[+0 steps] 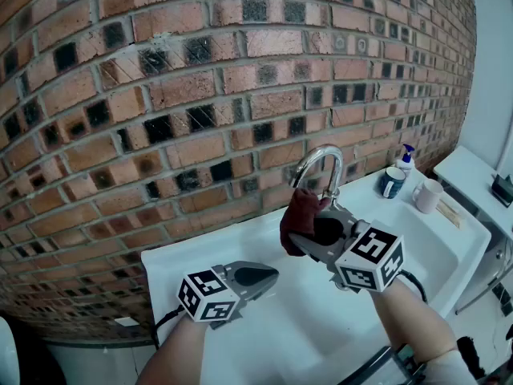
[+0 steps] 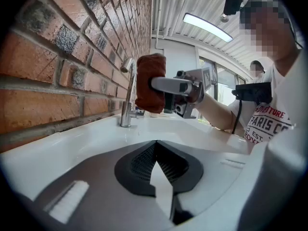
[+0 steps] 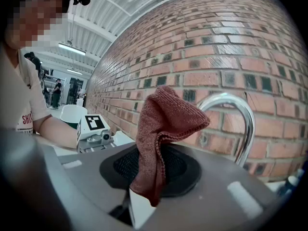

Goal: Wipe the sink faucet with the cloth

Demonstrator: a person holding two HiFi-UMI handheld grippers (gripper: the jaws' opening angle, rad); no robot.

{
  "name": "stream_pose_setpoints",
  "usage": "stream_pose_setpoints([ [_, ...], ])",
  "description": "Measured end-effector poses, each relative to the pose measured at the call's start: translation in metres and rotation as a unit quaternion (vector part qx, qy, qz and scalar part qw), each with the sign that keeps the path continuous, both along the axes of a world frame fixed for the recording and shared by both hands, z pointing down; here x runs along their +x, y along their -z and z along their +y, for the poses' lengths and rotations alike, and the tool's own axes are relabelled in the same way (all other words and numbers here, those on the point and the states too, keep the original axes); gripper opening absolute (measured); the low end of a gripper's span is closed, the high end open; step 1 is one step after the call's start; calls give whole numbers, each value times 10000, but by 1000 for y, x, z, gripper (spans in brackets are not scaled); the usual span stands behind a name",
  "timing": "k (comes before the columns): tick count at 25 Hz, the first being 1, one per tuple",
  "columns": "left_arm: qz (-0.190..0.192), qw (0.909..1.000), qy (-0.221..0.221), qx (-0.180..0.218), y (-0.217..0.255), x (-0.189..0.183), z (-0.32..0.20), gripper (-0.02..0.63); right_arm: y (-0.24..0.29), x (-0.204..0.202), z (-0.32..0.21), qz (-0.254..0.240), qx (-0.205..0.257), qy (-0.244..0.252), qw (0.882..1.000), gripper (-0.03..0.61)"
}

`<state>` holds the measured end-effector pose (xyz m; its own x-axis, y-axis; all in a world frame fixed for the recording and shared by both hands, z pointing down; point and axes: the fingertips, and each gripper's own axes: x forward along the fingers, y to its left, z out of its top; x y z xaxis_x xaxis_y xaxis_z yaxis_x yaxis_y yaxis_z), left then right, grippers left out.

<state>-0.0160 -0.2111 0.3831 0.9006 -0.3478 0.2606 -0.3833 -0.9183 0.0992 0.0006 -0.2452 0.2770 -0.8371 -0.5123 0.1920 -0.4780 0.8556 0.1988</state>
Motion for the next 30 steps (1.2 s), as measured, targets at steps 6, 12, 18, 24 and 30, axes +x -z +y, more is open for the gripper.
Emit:
stream_pose_setpoints([
  [6,7,10000,16,10,-1,0,0,6,53,-11,-7,-37,481,89,9988,91],
  [12,-23,10000,15,-7,-1,0,0,6,70,-10,-19,4,632,-2,9980,91],
  [18,-20,10000,13,-18,-2,1,0,6,45,-1,-46,103,219,-338,9991,91],
  [24,-30,10000,15,-5,-2,1,0,6,41,0,-51,126,194,-375,9990,89],
  [30,-22,10000,12,-7,-1,1,0,6,47,4,-51,201,232,-459,9985,89],
])
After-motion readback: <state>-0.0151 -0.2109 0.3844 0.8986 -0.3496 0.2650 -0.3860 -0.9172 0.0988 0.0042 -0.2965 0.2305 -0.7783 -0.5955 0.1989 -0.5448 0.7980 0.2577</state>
